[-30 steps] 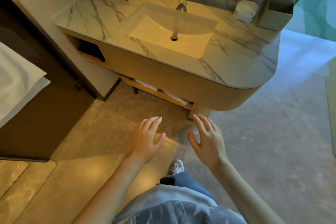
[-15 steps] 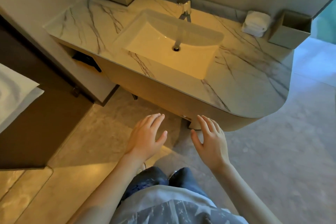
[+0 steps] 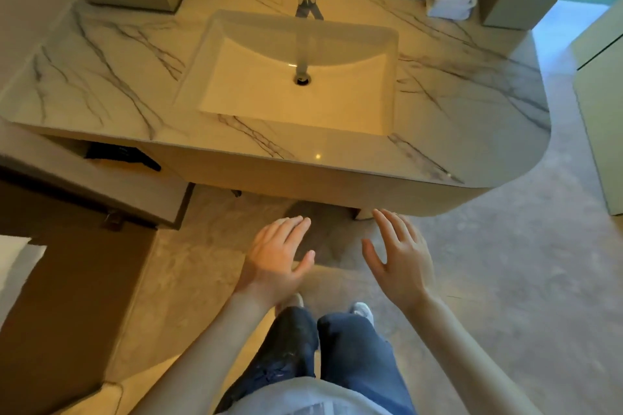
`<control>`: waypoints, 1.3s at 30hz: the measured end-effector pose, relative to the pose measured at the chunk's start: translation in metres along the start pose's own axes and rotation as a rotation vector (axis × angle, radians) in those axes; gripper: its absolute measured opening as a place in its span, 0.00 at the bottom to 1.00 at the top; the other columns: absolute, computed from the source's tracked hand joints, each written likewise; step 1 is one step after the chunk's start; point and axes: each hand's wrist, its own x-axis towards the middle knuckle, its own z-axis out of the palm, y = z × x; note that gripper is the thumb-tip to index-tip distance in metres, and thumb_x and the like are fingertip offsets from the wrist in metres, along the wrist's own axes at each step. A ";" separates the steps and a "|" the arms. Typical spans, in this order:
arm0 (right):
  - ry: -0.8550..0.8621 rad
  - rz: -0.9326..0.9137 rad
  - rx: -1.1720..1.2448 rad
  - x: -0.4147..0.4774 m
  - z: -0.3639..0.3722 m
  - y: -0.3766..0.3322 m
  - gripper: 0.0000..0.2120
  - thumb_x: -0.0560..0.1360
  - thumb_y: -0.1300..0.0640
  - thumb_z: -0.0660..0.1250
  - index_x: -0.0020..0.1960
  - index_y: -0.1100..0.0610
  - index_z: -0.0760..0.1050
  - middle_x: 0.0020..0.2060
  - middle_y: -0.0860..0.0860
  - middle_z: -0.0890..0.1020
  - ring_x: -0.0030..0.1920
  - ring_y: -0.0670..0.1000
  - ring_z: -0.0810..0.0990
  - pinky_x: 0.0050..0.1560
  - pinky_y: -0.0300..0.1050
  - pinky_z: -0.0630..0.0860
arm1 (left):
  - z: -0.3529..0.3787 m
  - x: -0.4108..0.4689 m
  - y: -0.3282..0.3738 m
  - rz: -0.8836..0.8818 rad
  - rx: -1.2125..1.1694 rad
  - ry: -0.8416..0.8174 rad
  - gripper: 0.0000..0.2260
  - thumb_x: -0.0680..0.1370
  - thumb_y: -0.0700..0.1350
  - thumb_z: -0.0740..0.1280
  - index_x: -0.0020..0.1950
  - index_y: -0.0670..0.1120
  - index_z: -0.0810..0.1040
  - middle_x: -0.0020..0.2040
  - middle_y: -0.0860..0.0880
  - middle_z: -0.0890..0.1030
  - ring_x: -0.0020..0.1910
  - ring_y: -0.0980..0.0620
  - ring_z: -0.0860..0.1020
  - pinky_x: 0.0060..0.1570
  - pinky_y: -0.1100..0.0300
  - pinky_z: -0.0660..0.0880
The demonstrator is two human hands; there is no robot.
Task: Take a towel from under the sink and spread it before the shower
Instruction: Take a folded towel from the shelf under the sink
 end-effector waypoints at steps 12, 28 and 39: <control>-0.034 0.046 0.032 0.006 0.067 -0.015 0.25 0.79 0.43 0.59 0.70 0.57 0.71 0.65 0.54 0.77 0.67 0.56 0.73 0.64 0.58 0.73 | 0.034 0.021 -0.053 0.031 0.006 -0.015 0.24 0.77 0.54 0.61 0.72 0.47 0.71 0.69 0.49 0.74 0.69 0.50 0.69 0.68 0.54 0.64; -0.019 0.069 -0.154 0.024 0.453 0.180 0.25 0.79 0.37 0.53 0.68 0.51 0.70 0.63 0.52 0.79 0.63 0.55 0.77 0.64 0.49 0.66 | 0.389 0.097 -0.263 0.085 0.132 0.026 0.25 0.77 0.59 0.60 0.70 0.48 0.72 0.65 0.48 0.77 0.64 0.46 0.74 0.62 0.50 0.73; -0.105 0.018 -0.213 0.016 0.631 0.266 0.31 0.79 0.34 0.47 0.72 0.51 0.68 0.68 0.53 0.75 0.68 0.56 0.72 0.68 0.53 0.63 | 0.591 0.095 -0.361 0.172 0.136 0.032 0.25 0.75 0.57 0.59 0.67 0.47 0.76 0.65 0.47 0.79 0.64 0.45 0.76 0.66 0.52 0.69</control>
